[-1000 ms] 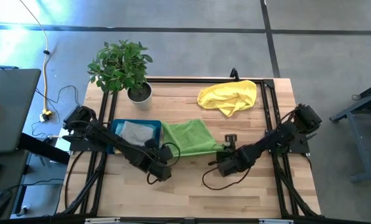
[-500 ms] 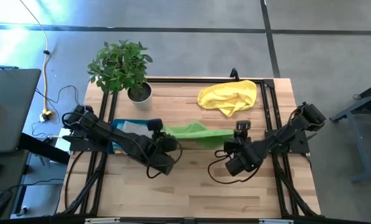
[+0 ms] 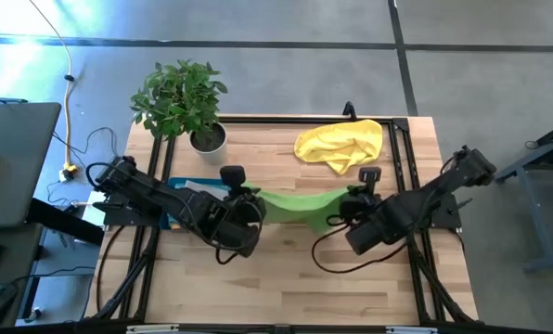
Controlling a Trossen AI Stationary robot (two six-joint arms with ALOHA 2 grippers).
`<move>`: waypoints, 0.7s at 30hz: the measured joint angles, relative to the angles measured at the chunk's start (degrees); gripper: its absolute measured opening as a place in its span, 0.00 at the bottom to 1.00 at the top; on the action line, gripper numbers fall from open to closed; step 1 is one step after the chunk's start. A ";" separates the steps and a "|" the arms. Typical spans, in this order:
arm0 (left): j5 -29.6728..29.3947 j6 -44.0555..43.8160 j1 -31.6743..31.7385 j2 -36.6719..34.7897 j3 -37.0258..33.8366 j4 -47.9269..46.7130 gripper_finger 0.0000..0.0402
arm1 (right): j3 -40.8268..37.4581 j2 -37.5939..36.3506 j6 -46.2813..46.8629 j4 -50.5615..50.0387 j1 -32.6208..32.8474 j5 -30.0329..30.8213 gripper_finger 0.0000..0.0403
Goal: Fold microfiber towels
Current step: Fold the green towel on the table
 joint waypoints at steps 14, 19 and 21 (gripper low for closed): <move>-2.97 0.03 13.54 0.33 -0.04 0.03 0.00 | -2.78 -7.30 -18.18 0.04 -13.33 15.01 0.00; -0.45 -3.96 16.04 0.33 -0.04 0.03 0.00 | -2.78 -7.13 -19.59 0.93 -16.92 12.78 0.00; 6.10 -8.27 15.86 0.55 -0.55 0.43 0.00 | -3.08 -7.13 -12.83 1.10 -17.49 5.32 0.00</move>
